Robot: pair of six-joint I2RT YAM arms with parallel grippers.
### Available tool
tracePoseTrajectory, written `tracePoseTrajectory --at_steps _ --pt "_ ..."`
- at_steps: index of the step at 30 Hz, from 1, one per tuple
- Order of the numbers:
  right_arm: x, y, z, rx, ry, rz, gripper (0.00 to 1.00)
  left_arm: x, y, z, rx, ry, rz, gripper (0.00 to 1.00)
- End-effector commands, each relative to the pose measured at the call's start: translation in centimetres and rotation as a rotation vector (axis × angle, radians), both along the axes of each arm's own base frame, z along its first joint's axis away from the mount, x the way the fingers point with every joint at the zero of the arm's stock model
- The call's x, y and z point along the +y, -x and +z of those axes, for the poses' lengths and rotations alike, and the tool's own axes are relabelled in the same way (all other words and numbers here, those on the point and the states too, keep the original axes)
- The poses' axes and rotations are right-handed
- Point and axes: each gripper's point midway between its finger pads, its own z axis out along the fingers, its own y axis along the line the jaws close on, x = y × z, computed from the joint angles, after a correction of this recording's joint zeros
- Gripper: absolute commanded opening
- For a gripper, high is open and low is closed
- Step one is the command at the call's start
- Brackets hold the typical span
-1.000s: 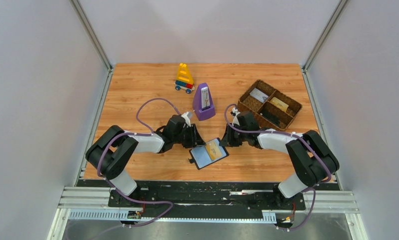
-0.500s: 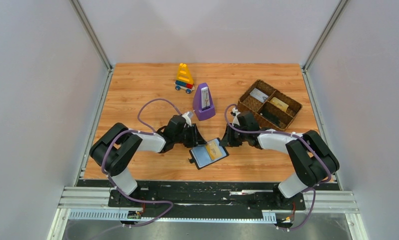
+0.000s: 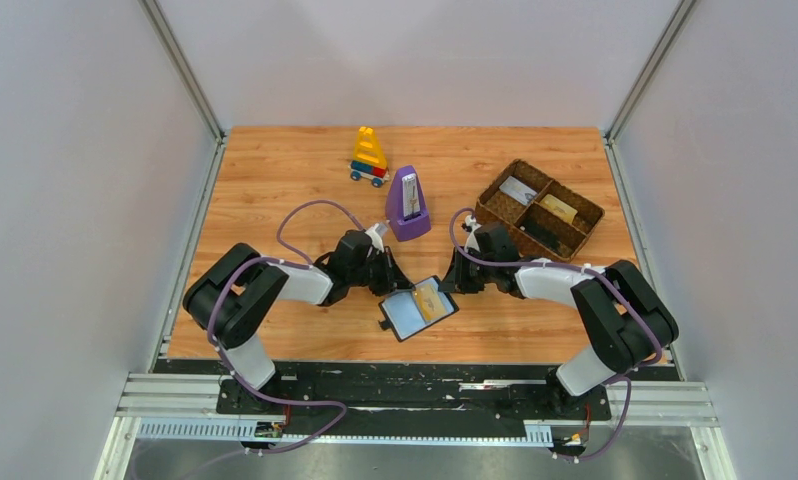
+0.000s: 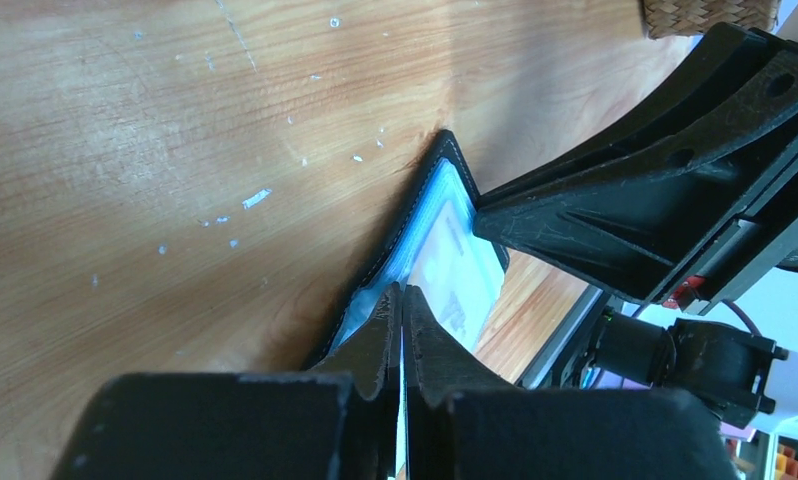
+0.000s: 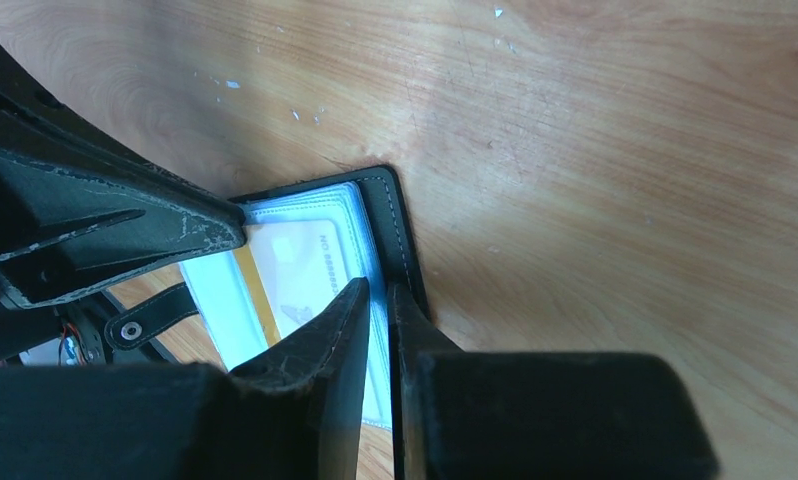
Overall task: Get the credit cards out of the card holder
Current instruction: Remove the credit card from the card holder.
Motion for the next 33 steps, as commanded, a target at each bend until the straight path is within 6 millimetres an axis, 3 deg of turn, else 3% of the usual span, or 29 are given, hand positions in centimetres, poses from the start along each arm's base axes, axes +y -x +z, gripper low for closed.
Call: tracePoseTrajectory --at_steps 1,12,22,33 --pt "-0.1 -0.1 -1.2 0.006 0.019 -0.013 0.14 -0.5 0.4 2.0 -0.021 0.043 -0.013 0.0" --pt "-0.4 -0.6 -0.6 -0.007 0.023 -0.024 0.13 0.6 1.7 1.3 0.038 0.042 -0.025 0.0" --pt "0.1 -0.7 3.4 -0.049 -0.023 -0.015 0.13 1.6 1.7 1.6 0.026 0.009 -0.04 0.0" --pt "3.5 1.0 6.2 -0.08 -0.126 0.075 0.12 1.7 1.9 1.9 0.03 0.007 -0.055 0.0"
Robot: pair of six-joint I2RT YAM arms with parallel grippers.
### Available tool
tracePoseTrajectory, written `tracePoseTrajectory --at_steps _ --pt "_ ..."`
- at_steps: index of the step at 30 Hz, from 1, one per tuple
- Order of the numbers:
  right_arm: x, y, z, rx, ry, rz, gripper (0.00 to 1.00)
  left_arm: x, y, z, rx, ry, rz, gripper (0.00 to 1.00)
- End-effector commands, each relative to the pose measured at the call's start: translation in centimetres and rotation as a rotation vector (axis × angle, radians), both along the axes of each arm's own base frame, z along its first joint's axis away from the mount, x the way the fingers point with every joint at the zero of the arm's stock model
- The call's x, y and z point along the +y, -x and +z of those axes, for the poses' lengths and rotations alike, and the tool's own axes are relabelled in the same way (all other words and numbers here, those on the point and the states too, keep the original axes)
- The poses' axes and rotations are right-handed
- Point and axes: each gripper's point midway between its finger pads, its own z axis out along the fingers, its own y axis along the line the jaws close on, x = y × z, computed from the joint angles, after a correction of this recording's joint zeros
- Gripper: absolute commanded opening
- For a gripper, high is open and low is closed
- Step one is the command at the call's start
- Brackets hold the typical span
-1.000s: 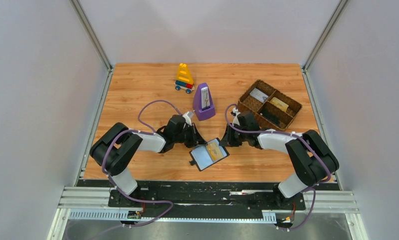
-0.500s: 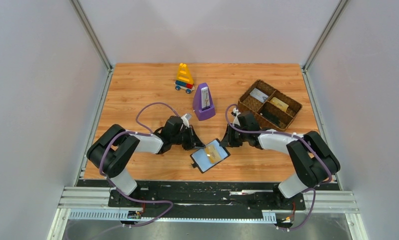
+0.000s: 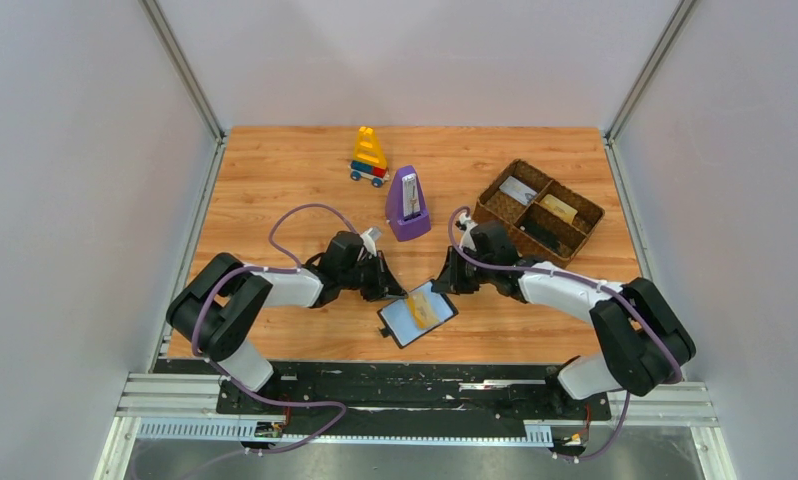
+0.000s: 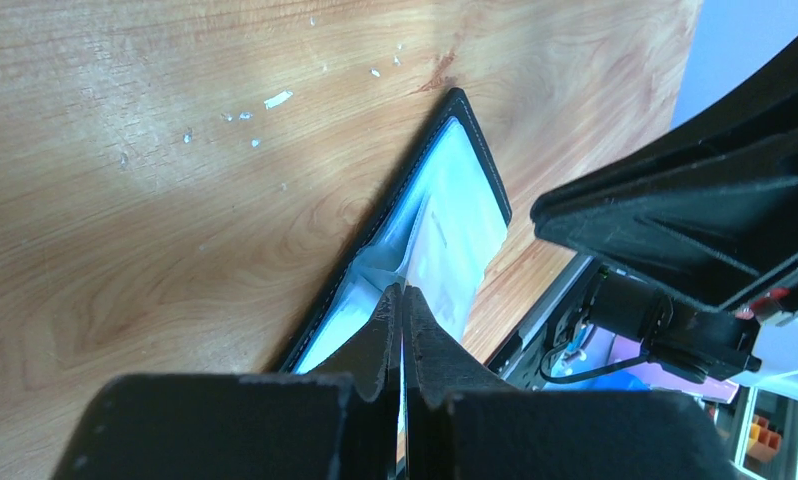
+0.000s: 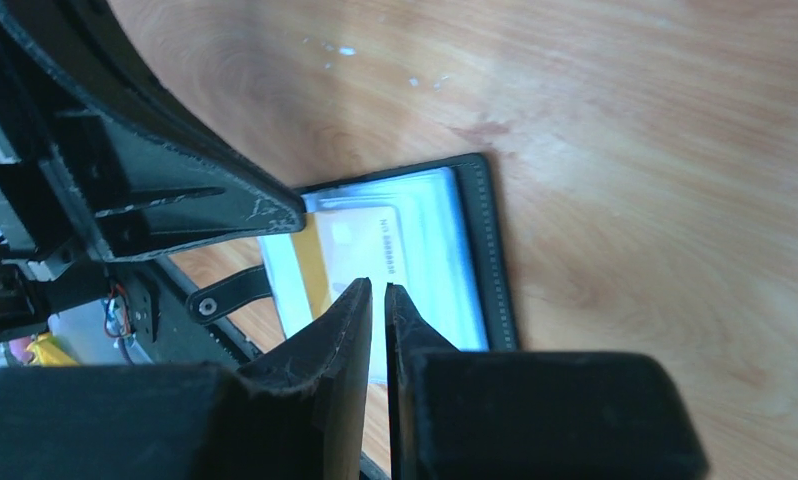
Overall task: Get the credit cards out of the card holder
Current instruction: Remove the credit card from the card holder.
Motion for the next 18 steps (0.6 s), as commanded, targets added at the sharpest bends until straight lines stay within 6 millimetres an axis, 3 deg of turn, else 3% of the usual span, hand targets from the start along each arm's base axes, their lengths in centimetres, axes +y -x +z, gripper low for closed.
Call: tracePoseTrajectory --at_steps 1,11,18 --pt "2.4 -0.2 2.4 -0.036 -0.088 0.042 0.12 -0.2 -0.2 1.3 -0.04 0.02 -0.026 0.0" --pt "3.0 -0.4 -0.9 0.038 -0.074 0.036 0.1 0.8 0.1 1.1 -0.047 -0.025 -0.019 0.0" --pt "1.7 -1.1 -3.1 0.055 -0.001 -0.021 0.1 1.6 0.2 0.8 -0.042 -0.044 -0.009 0.0"
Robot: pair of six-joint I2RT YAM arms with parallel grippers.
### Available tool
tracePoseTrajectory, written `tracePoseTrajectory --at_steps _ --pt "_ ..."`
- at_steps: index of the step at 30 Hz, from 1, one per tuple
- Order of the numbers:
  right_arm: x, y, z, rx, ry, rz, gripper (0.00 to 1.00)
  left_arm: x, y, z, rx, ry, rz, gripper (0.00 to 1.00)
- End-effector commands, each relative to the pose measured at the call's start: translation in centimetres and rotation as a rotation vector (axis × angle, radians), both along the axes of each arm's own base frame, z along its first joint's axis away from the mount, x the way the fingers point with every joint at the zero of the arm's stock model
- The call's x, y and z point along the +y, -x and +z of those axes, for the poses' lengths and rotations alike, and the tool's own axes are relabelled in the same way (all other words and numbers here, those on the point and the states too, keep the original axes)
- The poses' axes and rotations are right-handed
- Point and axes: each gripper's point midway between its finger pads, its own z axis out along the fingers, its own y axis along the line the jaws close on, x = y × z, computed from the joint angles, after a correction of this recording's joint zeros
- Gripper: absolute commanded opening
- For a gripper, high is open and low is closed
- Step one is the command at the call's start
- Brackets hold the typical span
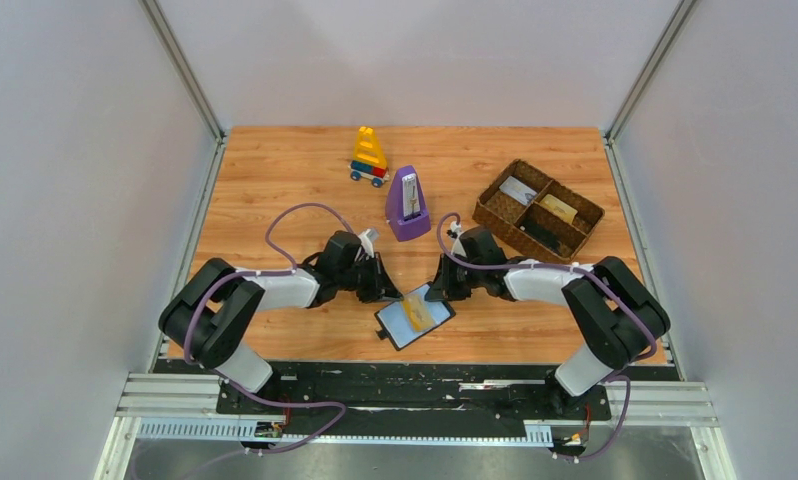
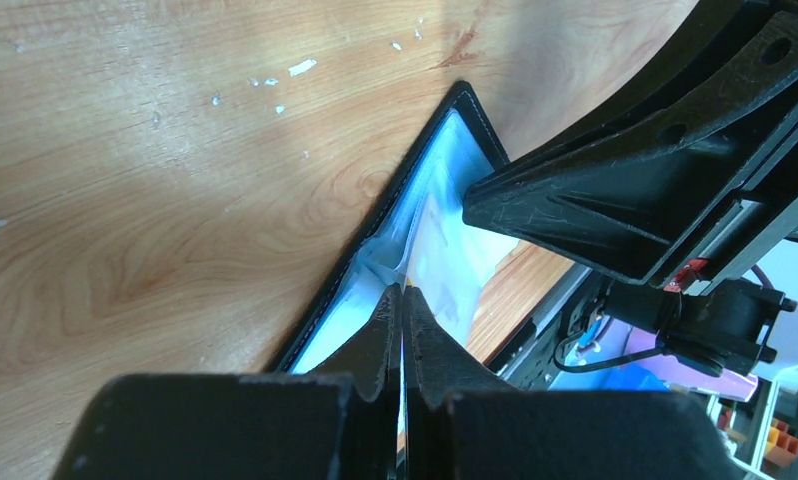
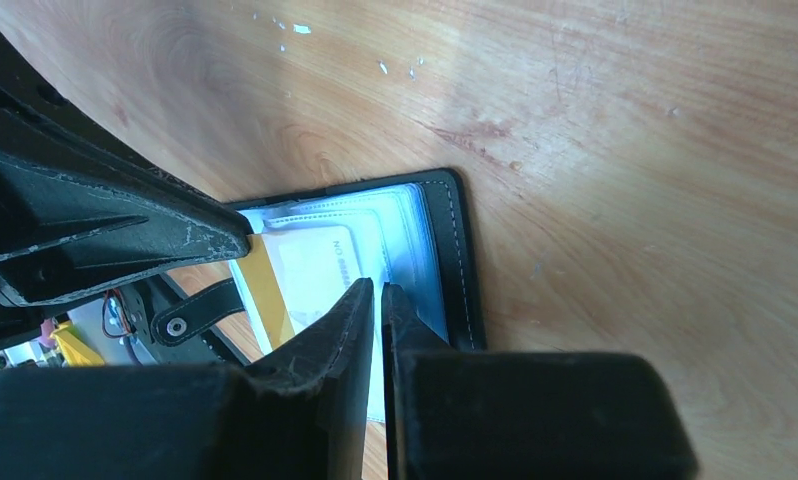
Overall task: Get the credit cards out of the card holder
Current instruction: Remove the credit card from the card holder.
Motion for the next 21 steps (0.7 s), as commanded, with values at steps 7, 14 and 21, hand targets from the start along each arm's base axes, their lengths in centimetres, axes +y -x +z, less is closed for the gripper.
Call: tracePoseTrajectory --at_steps 7,14,21 --pt "-0.8 -2.3 -0.5 -0.067 0.047 -0.057 0.1 2.0 0.3 0.3 -0.032 -0.027 0.032 0.0" --pt "-1.1 -3.6 -0.4 -0.106 0.07 -0.049 0.1 3.6 0.2 1.5 -0.064 -0.063 0.087 0.0" --pt "-0.8 -4.7 2.0 -0.16 0.048 -0.039 0.11 5.1 0.0 3.4 -0.105 -0.082 0.149 0.0"
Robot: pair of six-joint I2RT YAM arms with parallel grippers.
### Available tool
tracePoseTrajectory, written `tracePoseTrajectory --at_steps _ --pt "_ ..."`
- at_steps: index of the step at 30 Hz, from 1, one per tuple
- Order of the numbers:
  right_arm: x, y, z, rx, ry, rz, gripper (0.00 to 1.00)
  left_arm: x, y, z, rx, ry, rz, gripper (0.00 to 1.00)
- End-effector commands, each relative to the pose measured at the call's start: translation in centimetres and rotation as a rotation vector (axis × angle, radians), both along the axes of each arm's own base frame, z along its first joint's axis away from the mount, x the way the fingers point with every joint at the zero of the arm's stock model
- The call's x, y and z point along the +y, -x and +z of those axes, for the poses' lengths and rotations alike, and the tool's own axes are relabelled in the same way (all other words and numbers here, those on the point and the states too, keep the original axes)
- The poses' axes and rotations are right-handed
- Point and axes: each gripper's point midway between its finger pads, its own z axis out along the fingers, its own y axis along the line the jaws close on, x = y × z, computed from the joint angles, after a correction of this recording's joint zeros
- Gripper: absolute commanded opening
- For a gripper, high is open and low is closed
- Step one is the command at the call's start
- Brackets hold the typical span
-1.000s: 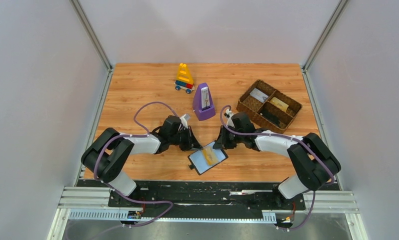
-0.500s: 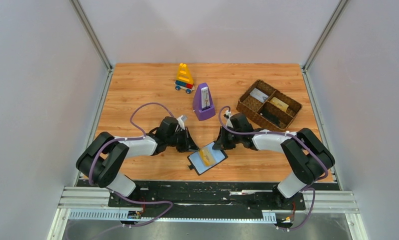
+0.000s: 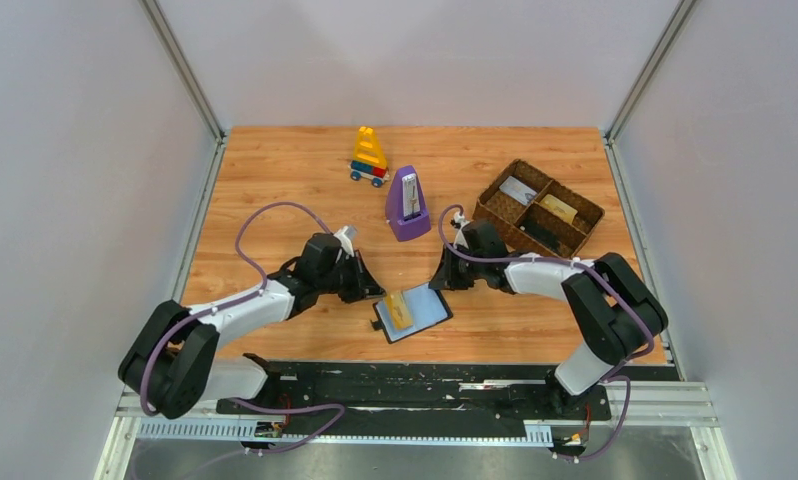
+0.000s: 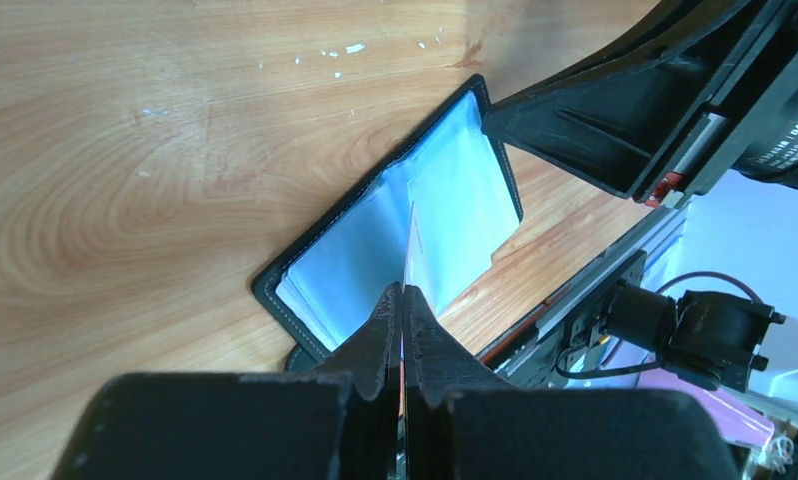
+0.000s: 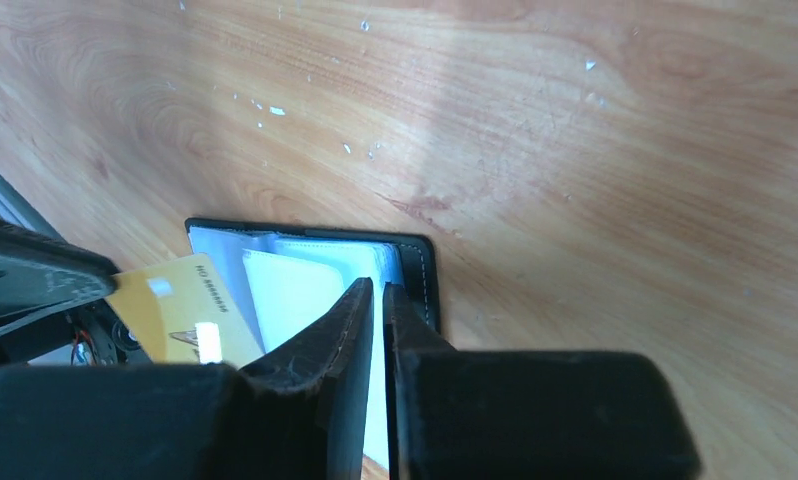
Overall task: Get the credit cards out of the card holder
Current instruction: Remove the credit card from the card holder.
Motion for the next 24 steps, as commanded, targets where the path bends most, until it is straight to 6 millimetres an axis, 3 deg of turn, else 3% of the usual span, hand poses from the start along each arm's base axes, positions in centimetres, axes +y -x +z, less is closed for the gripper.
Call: tracePoseTrajectory --at_steps 1,6,13,17,24 --pt "0.3 -1.9 2.8 -0.103 -0.003 0.013 0.12 1.6 -0.1 0.9 -0.036 -0.046 0.052 0.0" --pt "1.1 -1.1 6.8 -0.161 -0.091 0.067 0.22 2.6 -0.2 3.2 -0.091 -0.037 0.101 0.0" --pt "3.2 2.6 12.1 -0.213 -0.368 0.221 0.46 2.0 0.1 8.1 -0.187 0.128 0.131 0.0" --pt "3.6 4.0 12.8 -0.196 -0.451 0.263 0.61 1.3 0.3 10.9 -0.233 0.235 0.124 0.0" --pt "4.2 5.8 13.5 -0.139 -0.595 0.297 0.64 1.3 0.6 14.1 -0.308 0.378 0.153 0.0"
